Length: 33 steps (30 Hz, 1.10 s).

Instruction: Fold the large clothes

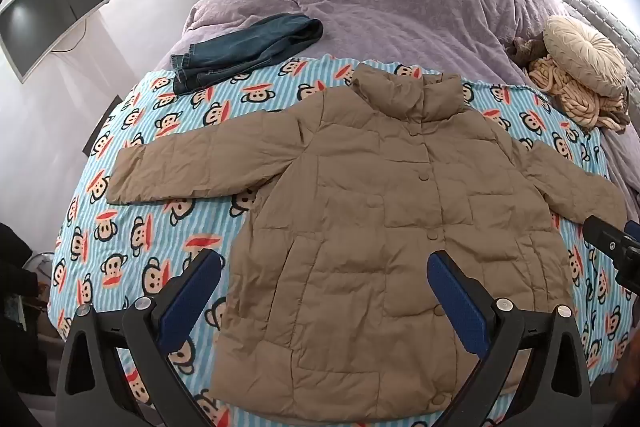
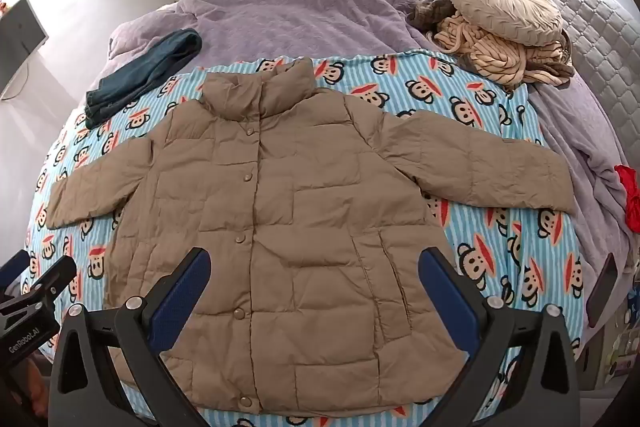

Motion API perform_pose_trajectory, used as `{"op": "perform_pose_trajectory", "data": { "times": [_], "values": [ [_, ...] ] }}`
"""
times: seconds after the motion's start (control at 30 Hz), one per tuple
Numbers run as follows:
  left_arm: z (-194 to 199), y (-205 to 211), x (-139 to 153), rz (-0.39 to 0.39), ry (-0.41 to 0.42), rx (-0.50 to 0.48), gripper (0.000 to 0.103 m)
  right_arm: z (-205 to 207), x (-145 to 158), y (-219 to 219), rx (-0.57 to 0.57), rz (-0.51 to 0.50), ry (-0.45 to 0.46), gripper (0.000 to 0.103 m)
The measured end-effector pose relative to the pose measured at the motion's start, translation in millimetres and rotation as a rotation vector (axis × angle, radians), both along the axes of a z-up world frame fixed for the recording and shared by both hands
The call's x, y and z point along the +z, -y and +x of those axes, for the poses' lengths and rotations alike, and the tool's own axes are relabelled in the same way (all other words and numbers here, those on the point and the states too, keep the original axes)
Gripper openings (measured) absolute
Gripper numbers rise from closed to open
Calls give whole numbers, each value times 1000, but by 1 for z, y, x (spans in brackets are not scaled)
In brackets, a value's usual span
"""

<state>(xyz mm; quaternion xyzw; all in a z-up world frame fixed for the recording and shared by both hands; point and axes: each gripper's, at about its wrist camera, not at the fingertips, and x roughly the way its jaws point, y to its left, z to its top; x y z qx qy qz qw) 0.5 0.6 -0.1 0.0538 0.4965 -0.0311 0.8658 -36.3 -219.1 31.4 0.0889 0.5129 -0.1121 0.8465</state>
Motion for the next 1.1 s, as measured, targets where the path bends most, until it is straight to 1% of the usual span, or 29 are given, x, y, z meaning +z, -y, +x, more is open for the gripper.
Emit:
{"op": "perform_pose_trajectory", "data": {
  "times": [0.9,1.0,1.1],
  "values": [
    [-1,0,0,-6,7,-2,103,0,-2,1,0,1,1,103],
    [-2,0,-8,-5,7,-2,103,0,-3,1,1,1,0,103],
    [-2,0,-8,4,8,-2,103,1,-3,2,1,0,1,103]
  ]
}}
